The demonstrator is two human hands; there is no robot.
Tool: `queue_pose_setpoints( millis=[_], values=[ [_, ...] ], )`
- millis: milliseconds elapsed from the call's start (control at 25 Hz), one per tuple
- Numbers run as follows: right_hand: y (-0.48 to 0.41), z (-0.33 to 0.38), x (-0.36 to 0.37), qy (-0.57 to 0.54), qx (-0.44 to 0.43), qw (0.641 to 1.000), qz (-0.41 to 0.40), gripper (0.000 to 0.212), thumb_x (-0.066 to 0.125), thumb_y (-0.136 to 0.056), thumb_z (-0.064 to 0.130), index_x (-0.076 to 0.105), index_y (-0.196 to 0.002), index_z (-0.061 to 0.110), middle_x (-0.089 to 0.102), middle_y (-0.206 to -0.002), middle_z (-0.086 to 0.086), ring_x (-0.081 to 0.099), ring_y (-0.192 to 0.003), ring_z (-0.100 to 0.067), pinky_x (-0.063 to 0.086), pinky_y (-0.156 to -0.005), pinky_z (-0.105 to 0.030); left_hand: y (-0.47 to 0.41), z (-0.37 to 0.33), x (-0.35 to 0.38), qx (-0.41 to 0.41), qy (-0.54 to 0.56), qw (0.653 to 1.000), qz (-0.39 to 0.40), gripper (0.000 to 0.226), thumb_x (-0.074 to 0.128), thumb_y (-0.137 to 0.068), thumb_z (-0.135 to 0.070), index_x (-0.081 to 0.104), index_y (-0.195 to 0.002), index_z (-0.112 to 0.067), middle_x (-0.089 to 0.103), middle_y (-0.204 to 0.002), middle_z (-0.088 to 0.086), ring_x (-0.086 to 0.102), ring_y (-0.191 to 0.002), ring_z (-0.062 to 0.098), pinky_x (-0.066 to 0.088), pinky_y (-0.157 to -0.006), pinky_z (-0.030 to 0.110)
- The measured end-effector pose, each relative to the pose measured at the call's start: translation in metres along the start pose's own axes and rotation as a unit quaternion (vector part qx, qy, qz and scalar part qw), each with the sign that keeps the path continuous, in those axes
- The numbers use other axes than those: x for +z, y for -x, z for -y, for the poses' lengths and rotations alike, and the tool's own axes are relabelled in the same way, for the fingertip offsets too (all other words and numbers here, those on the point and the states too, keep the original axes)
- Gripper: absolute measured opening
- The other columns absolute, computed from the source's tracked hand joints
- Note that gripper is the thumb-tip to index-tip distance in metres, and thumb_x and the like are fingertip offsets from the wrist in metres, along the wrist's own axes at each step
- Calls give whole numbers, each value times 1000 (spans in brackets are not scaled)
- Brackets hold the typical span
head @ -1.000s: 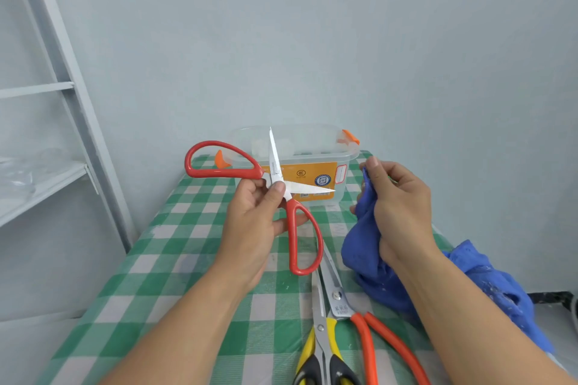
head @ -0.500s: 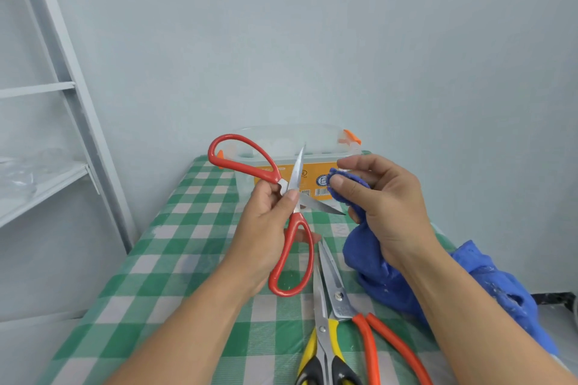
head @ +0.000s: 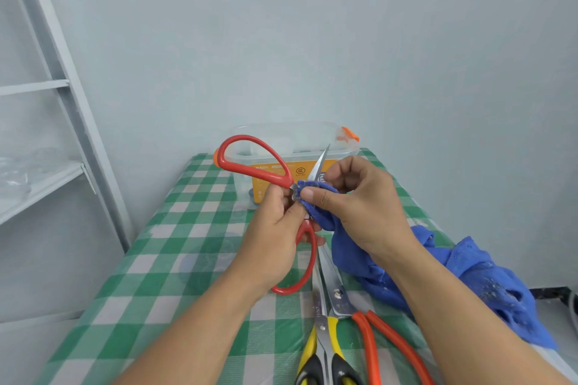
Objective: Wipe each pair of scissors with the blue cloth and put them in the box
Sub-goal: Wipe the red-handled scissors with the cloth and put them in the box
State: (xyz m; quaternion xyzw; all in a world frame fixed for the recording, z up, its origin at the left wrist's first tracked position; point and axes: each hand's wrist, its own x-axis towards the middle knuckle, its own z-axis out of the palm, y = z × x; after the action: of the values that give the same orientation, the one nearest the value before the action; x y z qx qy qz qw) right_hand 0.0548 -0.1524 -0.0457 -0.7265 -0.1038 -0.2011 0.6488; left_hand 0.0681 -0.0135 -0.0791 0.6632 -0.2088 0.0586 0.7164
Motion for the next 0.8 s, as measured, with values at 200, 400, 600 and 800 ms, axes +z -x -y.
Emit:
queue_pose_setpoints(
  millis=[200,400,600,800],
  values=[
    [-5,-5,-4,6,110,993,42,37,92,-68,20,65,-91,7,73,-82,-14,68,-68,-19,56,-71,-35,2,-3,1,-35,64,997,20,23,55,-93,2,57,-115,-4,68,-114,24,65,-102,27,53,-88,42],
    [-8,-3,-2,-30,111,993,13,24,87,-73,6,64,-79,1,72,-70,-13,68,-60,-19,53,-60,-25,1,-3,2,-37,25,999,11,21,48,-96,13,57,-111,1,70,-95,11,64,-84,14,52,-70,22],
    [-7,-3,-4,-40,121,991,-37,19,81,-84,16,71,-84,0,72,-67,-14,63,-54,-16,49,-52,-21,3,-7,5,-27,-8,1000,9,17,47,-98,10,56,-108,-1,64,-92,13,61,-73,17,58,-67,34],
    [-7,-8,-4,-9,91,995,-36,36,73,-91,30,65,-70,3,56,-64,-12,48,-54,-17,41,-52,-22,5,-11,7,-21,-9,1000,11,17,45,-98,12,51,-99,-4,57,-85,14,60,-66,16,58,-63,33]
  ],
)
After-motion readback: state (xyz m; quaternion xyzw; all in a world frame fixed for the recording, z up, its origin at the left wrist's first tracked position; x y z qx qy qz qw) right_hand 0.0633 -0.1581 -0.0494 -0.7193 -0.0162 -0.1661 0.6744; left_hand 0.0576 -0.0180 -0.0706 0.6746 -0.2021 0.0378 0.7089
